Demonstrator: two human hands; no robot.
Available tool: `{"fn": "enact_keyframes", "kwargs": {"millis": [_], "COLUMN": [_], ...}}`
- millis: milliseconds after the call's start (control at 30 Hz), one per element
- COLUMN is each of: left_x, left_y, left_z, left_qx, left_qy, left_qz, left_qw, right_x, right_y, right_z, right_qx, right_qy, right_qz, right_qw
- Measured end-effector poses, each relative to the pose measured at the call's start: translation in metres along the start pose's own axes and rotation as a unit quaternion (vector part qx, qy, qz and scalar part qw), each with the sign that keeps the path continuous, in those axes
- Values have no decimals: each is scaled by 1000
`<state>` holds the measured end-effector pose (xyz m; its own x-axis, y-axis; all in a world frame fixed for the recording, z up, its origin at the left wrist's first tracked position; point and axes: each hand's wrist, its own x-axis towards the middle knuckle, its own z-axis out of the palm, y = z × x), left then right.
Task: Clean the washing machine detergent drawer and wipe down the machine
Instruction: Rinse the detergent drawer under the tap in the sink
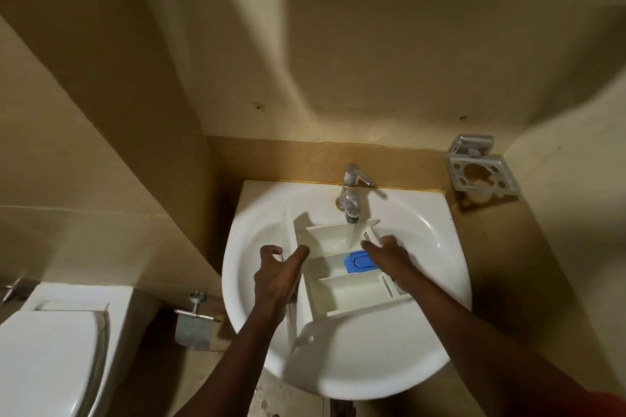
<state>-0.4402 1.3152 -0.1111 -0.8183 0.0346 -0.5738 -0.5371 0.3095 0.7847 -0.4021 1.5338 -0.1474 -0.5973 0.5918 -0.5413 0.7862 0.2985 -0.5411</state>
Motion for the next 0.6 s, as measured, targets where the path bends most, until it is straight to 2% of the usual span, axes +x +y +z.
{"fn": "enact_keyframes", "kwargs": {"millis": [67, 133, 200, 367, 433, 600], "left_x": [0, 2, 5, 1, -2, 4], "left_y": [3, 6, 8, 11, 13, 23], "left_z": [-9, -20, -31, -47, -55, -74], "left_qx": [1, -4, -6, 14, 16, 10], "left_qy": [14, 21, 17, -42, -63, -32], "left_qz": [-12, -25, -37, -39, -64, -59], "left_qw": [1000, 999, 999, 998, 996, 998], "right_x": [-4, -8, -11, -9, -9, -12], "right_y": [0, -3, -9, -17, -16, -10], "right_z": [3, 11, 20, 25, 20, 11], "right_qx": [15, 53, 86, 89, 103, 84], "right_qy": [-76, -112, -109, -86, -113, -208], "right_qz": [33, 33, 18, 4, 10, 40], "right_qw": [996, 992, 990, 992, 988, 974]}}
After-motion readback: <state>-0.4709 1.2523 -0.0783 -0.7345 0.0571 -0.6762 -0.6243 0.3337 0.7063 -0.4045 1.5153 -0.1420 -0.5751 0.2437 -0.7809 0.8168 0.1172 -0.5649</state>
